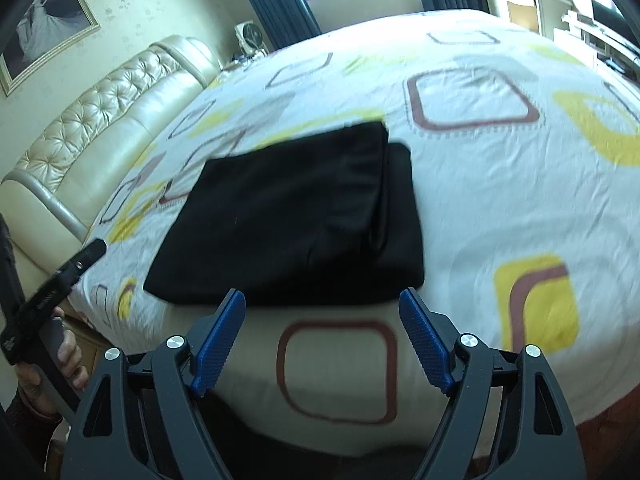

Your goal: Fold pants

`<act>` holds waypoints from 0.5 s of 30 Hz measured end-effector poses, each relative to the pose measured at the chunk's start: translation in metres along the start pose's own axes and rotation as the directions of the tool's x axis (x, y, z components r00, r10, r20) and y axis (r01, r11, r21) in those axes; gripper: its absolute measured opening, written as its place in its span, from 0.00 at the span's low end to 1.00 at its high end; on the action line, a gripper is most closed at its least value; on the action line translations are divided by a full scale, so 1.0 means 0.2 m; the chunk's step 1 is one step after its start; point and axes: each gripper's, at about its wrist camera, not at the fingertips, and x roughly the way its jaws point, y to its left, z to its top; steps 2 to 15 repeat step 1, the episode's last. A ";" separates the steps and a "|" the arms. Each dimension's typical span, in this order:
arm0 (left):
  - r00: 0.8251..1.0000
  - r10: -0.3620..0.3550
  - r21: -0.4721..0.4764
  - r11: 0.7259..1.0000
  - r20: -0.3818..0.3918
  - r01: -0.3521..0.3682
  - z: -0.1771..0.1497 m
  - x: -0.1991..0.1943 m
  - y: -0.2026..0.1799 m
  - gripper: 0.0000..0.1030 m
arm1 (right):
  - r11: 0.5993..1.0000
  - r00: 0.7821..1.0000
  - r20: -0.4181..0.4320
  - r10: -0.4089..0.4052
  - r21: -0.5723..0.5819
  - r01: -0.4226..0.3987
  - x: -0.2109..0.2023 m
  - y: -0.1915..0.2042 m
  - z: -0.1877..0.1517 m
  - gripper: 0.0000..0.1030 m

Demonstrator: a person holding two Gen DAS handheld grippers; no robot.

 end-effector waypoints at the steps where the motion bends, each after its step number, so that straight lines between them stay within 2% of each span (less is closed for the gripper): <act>1: 0.999 0.032 -0.003 0.999 -0.003 -0.032 0.04 0.09 0.07 0.98 | 1.000 0.999 0.034 -0.012 -0.002 0.012 0.00 -0.03 0.09 0.82; 15: 0.999 0.032 -0.003 0.999 -0.003 -0.032 0.04 0.09 0.07 0.98 | 1.000 0.999 0.034 -0.012 -0.002 0.012 0.00 -0.03 0.09 0.82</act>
